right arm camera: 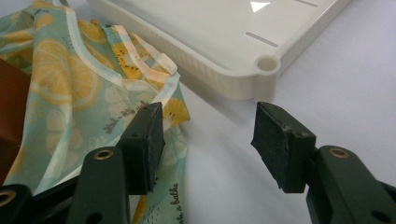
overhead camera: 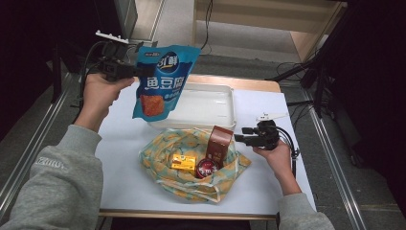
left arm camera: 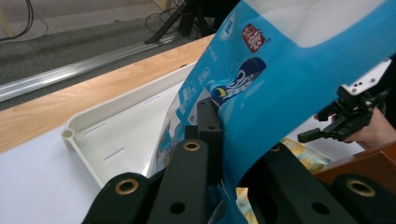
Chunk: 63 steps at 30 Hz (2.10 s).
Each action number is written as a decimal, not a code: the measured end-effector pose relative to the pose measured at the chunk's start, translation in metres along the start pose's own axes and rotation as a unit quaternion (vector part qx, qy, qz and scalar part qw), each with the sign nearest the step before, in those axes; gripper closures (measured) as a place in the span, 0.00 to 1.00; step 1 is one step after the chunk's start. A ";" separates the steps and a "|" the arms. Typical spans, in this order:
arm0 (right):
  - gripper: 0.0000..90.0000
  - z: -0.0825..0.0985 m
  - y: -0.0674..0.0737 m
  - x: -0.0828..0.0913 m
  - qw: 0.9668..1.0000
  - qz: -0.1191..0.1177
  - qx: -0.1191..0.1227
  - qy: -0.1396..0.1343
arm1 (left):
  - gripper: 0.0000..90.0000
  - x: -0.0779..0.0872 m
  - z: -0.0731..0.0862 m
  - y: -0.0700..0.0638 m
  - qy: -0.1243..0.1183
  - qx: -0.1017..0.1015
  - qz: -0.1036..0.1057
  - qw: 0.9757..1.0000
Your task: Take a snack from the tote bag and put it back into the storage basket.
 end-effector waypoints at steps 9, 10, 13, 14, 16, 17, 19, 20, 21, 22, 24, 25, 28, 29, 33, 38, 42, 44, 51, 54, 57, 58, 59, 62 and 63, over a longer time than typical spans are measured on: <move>0.49 0.001 -0.002 0.000 1.000 0.005 0.003 0.003 | 0.97 -0.023 -0.009 0.011 -0.003 0.008 0.002 1.000; 0.49 0.001 -0.002 0.000 1.000 0.006 0.004 0.003 | 0.97 -0.026 -0.008 0.013 -0.003 0.009 0.001 1.000; 0.49 0.001 -0.003 0.002 1.000 0.007 0.001 0.003 | 0.97 -0.035 -0.009 0.016 -0.001 0.016 0.003 1.000; 0.49 0.002 -0.003 0.002 1.000 0.007 0.001 0.002 | 0.97 -0.038 -0.009 0.016 -0.002 0.018 0.007 1.000; 0.49 0.002 -0.003 0.002 1.000 0.008 0.001 0.002 | 0.97 -0.042 -0.010 0.018 -0.001 0.018 0.008 1.000; 0.49 0.002 -0.003 0.002 1.000 0.008 0.001 0.003 | 0.97 -0.044 -0.011 0.018 -0.002 0.017 0.008 1.000; 0.49 0.002 -0.003 0.002 1.000 0.007 0.002 0.003 | 0.97 -0.048 -0.012 0.018 -0.004 0.018 0.008 1.000; 0.49 0.003 -0.003 0.003 1.000 0.006 0.003 0.004 | 0.97 -0.051 -0.012 0.019 -0.005 0.021 0.007 1.000; 0.49 0.003 -0.003 0.002 1.000 0.006 0.005 0.004 | 0.97 -0.053 -0.012 0.020 -0.004 0.021 0.008 1.000; 0.49 0.003 -0.003 0.002 1.000 0.006 0.004 0.004 | 0.97 -0.056 -0.012 0.021 -0.004 0.022 0.008 1.000; 0.49 0.003 -0.002 0.002 1.000 0.005 0.003 0.004 | 0.97 -0.062 -0.012 0.022 -0.001 0.025 0.007 1.000; 0.49 0.003 -0.002 0.002 1.000 0.006 0.004 0.005 | 0.97 -0.064 -0.012 0.023 0.000 0.026 0.005 1.000; 0.49 0.003 -0.002 0.002 1.000 0.005 0.005 0.006 | 0.97 -0.072 -0.012 0.025 0.000 0.027 0.001 1.000; 0.49 0.003 -0.002 0.002 1.000 0.005 0.004 0.006 | 0.97 -0.075 -0.011 0.026 -0.001 0.029 0.001 1.000; 0.49 0.004 -0.002 0.003 1.000 0.005 0.003 0.005 | 0.97 -0.084 -0.007 0.029 0.004 0.032 -0.006 0.999; 0.49 0.004 -0.003 0.003 1.000 0.006 0.004 0.005 | 0.97 -0.088 -0.003 0.033 -0.007 0.037 -0.006 0.999; 0.49 0.005 -0.003 0.003 1.000 0.006 0.003 0.006 | 0.97 -0.086 0.000 0.035 -0.005 0.032 -0.012 0.999; 0.49 0.005 -0.002 0.003 1.000 0.006 0.003 0.006 | 0.97 -0.086 0.002 0.034 -0.006 0.031 -0.014 0.999; 0.49 0.005 -0.002 0.002 1.000 0.005 0.006 0.007 | 0.97 -0.088 0.011 0.034 -0.004 0.026 -0.019 0.999; 0.49 0.005 -0.002 0.002 1.000 0.005 0.006 0.008 | 0.97 -0.090 0.015 0.034 0.003 0.025 -0.015 1.000; 0.49 0.005 -0.002 0.002 1.000 0.006 0.005 0.007 | 0.97 -0.092 0.017 0.034 0.000 0.028 -0.013 1.000; 0.49 0.005 -0.002 0.002 1.000 0.006 0.005 0.007 | 0.97 -0.094 0.017 0.033 -0.002 0.028 -0.012 1.000; 0.49 0.005 -0.002 0.002 1.000 0.006 0.005 0.008 | 0.97 -0.095 0.017 0.033 -0.002 0.028 -0.011 1.000; 0.49 0.005 -0.002 0.001 1.000 0.006 0.006 0.009 | 0.96 -0.099 0.019 0.029 0.004 0.022 -0.004 1.000; 0.49 0.006 -0.002 0.001 1.000 0.006 0.006 0.009 | 0.96 -0.100 0.021 0.028 0.006 0.021 0.000 1.000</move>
Point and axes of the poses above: each handheld gripper's, and its own axes: x roughly backward along the jaws, z roughly out of its underside, y roughly to its left, the point moved 9 cm from there along -x, roughly forward along the jaws, and after that the axes turned 15 degrees about -x, right-handed, at the moved point
